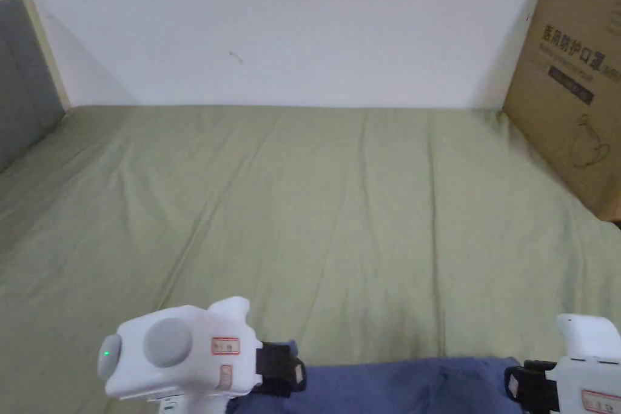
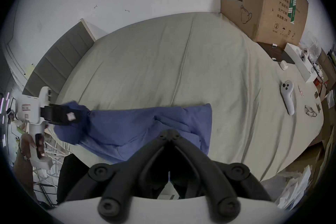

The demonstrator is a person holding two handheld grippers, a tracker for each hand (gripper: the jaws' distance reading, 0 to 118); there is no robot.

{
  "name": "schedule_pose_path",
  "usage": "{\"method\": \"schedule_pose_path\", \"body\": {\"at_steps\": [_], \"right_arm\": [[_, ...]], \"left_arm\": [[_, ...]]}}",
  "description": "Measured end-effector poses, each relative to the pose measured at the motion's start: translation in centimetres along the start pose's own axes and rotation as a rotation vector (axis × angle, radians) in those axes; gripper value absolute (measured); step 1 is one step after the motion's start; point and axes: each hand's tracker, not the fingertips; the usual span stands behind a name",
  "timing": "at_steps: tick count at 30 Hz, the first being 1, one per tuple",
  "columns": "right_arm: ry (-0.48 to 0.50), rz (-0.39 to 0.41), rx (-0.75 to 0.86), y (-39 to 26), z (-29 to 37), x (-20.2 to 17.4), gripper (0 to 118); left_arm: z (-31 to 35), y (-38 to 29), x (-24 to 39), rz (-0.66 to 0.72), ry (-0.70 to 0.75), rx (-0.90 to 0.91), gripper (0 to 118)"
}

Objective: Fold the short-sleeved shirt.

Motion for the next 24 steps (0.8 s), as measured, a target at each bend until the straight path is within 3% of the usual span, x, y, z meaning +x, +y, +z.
{"method": "schedule_pose_path", "body": {"at_steps": [1, 2, 9, 10, 11, 12, 14, 17, 24], "right_arm": [[-0.004, -0.001, 0.002, -0.1, 0.2, 0.2, 0], [-0.008, -0.004, 0.002, -0.2, 0.3, 0.4, 0], [-0.008, -0.032, 0.014, -0.2, 0.8, 1.4, 0], [-0.005, -0.034, 0.015, -0.2, 0.7, 1.5, 0], [-0.002, -0.036, 0.016, -0.2, 0.7, 1.5, 0], [0.002, -0.04, 0.017, -0.2, 0.6, 1.5, 0], [0.008, -0.043, 0.017, -0.2, 0.4, 1.5, 0], [0.012, -0.043, 0.008, -0.3, 0.0, 1.5, 0], [0.004, -0.046, -0.011, -0.9, -0.1, 2.0, 0]], "left_arm": [[-1.7, 0.0, 0.8, -0.004, -0.042, -0.029, 98], [-2.8, 0.0, 1.3, 0.008, -0.078, -0.057, 118], [-0.2, 0.7, 1.2, -0.002, -0.065, 0.037, 116], [0.7, 0.7, 0.4, -0.007, -0.029, 0.053, 112], [1.5, 0.6, -0.3, -0.008, -0.018, 0.071, 98], [2.5, 0.6, -1.1, -0.012, -0.02, 0.08, 77], [3.1, 0.3, -2.4, -0.019, -0.028, 0.065, 18], [1.4, -0.7, -2.8, -0.058, 0.043, -0.015, 7], [-7.2, -2.8, -0.9, -0.086, -0.025, -0.168, 6]]}}
